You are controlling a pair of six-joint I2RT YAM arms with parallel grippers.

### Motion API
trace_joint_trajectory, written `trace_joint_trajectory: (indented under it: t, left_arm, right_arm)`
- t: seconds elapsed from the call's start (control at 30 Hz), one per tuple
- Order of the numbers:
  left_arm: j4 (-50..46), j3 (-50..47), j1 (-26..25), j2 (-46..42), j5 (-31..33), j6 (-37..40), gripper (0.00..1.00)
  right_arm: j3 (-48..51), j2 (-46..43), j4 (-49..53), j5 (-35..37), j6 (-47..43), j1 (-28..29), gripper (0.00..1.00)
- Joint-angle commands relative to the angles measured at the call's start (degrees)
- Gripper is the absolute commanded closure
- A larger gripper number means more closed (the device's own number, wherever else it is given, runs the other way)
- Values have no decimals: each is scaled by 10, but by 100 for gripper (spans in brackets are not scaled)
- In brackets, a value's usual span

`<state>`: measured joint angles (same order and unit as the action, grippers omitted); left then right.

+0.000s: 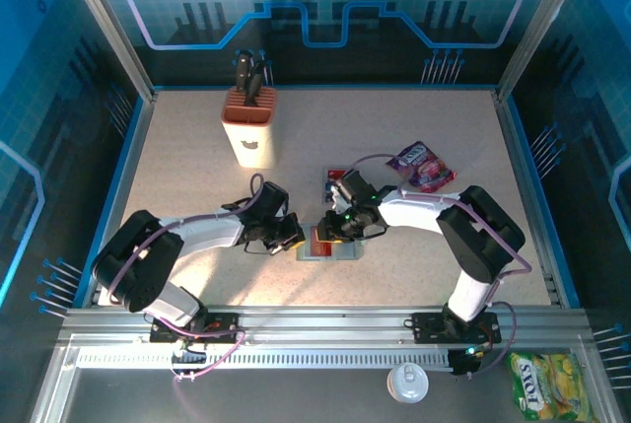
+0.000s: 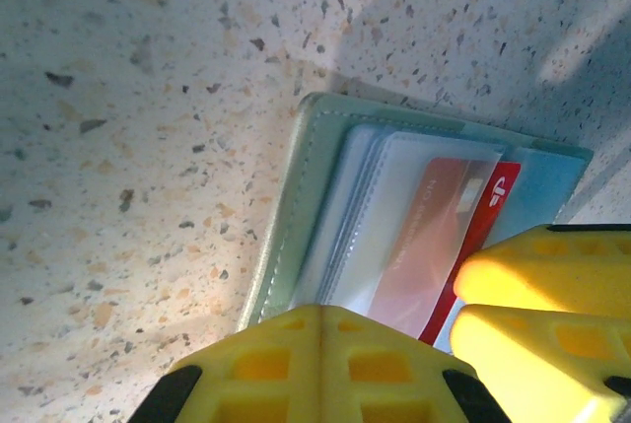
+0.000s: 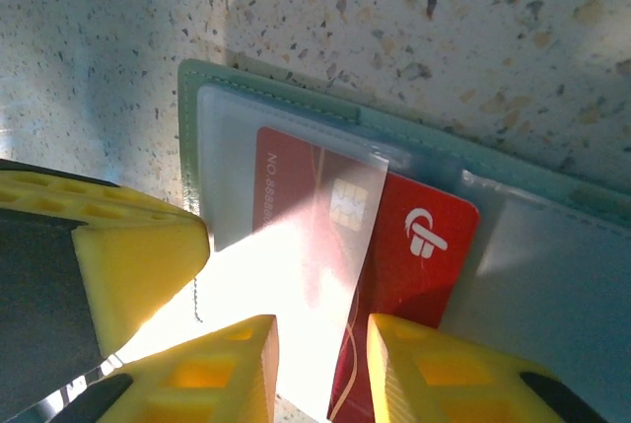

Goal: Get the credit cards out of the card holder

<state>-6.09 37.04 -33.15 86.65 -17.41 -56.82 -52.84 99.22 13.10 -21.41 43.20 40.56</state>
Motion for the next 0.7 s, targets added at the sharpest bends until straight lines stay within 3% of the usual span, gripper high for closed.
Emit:
trace_joint_trajectory:
  t: [0.0, 0.67]
  left_arm:
    - [-21, 19, 3, -17, -5, 10, 96]
    - [-9, 48, -29, 32, -9, 3, 96]
  right_arm:
    - [-6, -29, 16, 8, -9, 6, 69]
    - [21, -75, 19, 19, -8, -15, 67]
